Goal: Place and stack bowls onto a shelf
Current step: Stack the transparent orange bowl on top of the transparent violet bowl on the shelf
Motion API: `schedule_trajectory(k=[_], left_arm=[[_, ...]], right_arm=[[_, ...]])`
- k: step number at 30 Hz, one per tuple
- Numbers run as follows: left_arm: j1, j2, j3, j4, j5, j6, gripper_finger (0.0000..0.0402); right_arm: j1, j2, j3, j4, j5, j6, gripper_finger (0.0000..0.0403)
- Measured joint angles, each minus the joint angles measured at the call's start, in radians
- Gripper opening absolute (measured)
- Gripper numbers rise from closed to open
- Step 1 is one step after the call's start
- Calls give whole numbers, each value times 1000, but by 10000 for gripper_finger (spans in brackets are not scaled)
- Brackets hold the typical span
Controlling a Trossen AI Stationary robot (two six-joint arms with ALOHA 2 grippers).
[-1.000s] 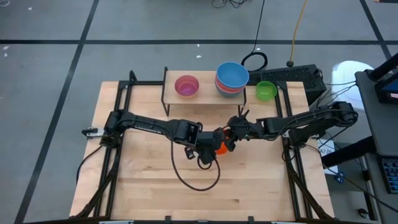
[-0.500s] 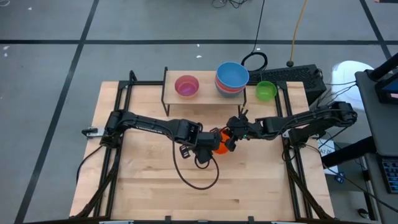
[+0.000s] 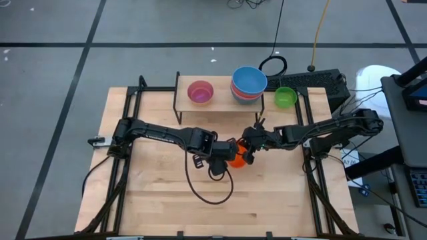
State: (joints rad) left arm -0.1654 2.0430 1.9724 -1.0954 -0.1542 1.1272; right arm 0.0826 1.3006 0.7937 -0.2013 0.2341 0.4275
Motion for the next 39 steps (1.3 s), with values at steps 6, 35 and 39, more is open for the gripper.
schedule_trajectory(k=[6, 35, 39], left_arm=[[0, 0, 0, 21, 0, 49, 88], [-1, -1, 0, 100, 158, -39, 88], [5, -2, 0, 91, 158, -42, 88]], right_arm=[[11, 0, 0, 10, -27, -84, 0], [11, 0, -1, 65, -24, -73, 0], [11, 0, -1, 65, -26, -77, 0]])
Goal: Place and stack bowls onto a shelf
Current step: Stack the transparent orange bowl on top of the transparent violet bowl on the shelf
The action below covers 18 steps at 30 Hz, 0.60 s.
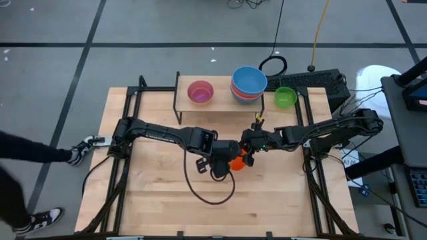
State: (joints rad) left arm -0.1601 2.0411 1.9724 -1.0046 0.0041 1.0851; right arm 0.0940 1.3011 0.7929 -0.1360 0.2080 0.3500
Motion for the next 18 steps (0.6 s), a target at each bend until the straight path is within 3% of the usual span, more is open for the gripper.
schedule_trajectory(k=[18], left_arm=[[46, 0, 0, -43, 48, -36, 88]], right_arm=[[23, 0, -1, 33, 0, -54, 0]])
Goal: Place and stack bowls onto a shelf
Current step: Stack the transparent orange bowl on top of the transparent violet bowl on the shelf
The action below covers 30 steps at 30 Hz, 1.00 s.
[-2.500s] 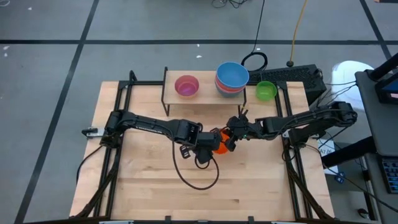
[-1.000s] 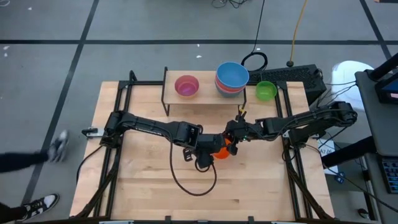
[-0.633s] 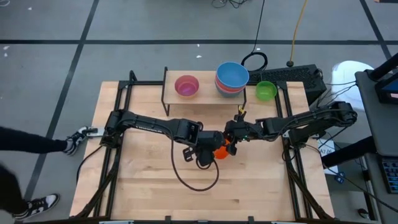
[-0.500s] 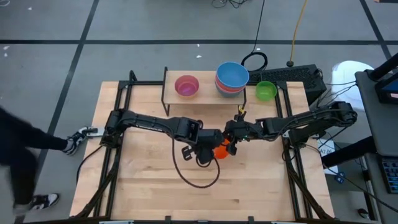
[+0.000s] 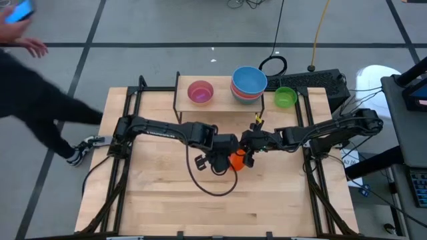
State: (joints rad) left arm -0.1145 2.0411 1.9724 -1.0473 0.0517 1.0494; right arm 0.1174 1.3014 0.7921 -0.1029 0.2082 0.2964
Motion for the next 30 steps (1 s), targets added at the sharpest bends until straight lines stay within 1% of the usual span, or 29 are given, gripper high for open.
schedule_trajectory(k=[3, 12, 19, 22, 26, 30], left_arm=[[8, 0, 0, -1, 25, -29, 88], [8, 0, 0, 0, 28, -65, 88], [9, 34, 0, -17, 34, -102, 85], [9, 34, 0, -18, 28, -103, 62], [8, 34, 0, -31, 19, -111, 13], [8, 35, -1, -34, 13, -129, 10]], right_arm=[[6, 0, 0, 15, 2, -3, 0], [7, 0, 0, 16, -1, -3, 0], [8, 1, 0, -7, -3, 4, 0], [9, 1, 0, -2, -12, 3, 0], [8, 1, 0, 9, -19, 2, 0], [8, 0, 0, 9, -21, 5, 0]])
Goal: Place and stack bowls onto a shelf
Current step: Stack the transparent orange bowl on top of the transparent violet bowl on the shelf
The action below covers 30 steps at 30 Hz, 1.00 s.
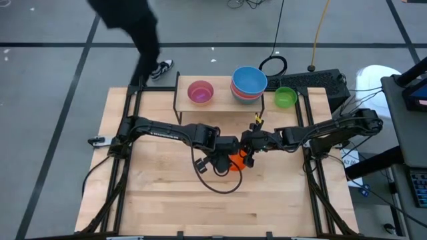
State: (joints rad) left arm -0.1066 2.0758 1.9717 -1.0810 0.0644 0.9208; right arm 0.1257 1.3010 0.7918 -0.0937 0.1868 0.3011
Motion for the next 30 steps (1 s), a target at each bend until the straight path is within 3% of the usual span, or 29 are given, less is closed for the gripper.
schedule_trajectory(k=[12, 21, 30], left_arm=[[-9, 3, 0, -19, -18, -94, 4], [-12, 3, -1, -33, -36, -166, 3], [-14, -10, -1, -123, -114, -325, 2]], right_arm=[[0, 0, 1, 17, -9, 20, 9], [0, -22, 3, 26, -39, 15, 75], [4, -185, 3, 16, -74, -29, 119]])
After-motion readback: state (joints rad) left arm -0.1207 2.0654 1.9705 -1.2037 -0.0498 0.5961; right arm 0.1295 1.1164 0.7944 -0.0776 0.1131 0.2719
